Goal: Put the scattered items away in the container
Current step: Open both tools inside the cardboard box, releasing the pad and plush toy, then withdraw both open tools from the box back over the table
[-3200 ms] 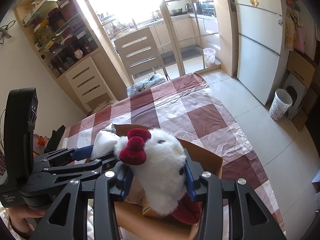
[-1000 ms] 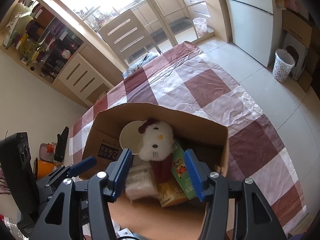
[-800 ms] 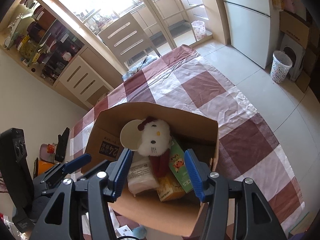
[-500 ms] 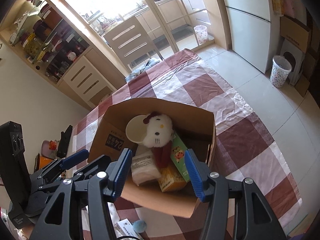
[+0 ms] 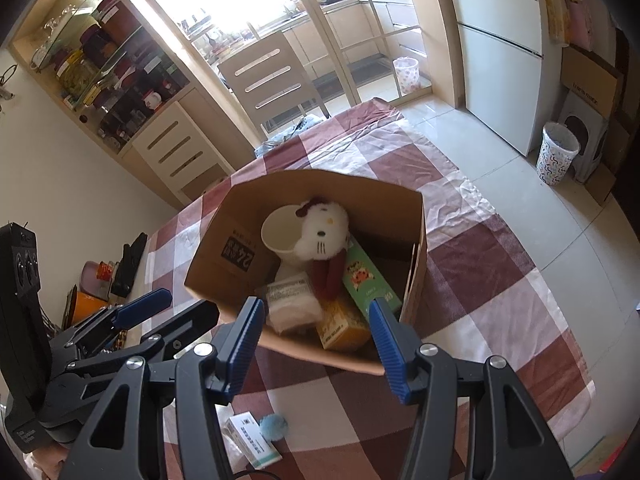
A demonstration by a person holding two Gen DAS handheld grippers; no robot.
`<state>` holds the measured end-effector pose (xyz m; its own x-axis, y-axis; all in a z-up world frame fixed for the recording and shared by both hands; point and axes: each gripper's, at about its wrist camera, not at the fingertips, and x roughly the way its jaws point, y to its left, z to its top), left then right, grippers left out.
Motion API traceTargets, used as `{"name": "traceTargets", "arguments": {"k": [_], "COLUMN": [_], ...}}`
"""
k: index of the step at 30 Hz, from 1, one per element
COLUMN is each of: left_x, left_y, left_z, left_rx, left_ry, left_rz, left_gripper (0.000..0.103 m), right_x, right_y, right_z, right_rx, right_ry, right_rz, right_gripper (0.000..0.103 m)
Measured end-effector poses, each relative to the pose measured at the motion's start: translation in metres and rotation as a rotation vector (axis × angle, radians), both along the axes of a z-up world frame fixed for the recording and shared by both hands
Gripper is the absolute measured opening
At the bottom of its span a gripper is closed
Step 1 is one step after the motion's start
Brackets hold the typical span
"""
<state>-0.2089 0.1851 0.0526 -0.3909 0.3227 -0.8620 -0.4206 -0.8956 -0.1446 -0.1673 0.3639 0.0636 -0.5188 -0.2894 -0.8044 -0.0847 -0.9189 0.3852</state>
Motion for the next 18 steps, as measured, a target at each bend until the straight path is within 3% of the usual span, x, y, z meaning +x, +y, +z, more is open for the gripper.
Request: {"name": "traceTargets", "arguments": {"k": [18], "left_x": [0.057], "left_y": [-0.044], "left_z": [-0.006], "left_rx": [-0.005], "left_ry": [-0.029], "left_rz": [0.082], "left_gripper": [0.072], "right_x": [0.054], "right_y": [-0.029], "right_z": [-0.003], "right_rx": [0.014], "right_ry": [-0.022], "right_rz": [0.073], "right_gripper": [0.056]}}
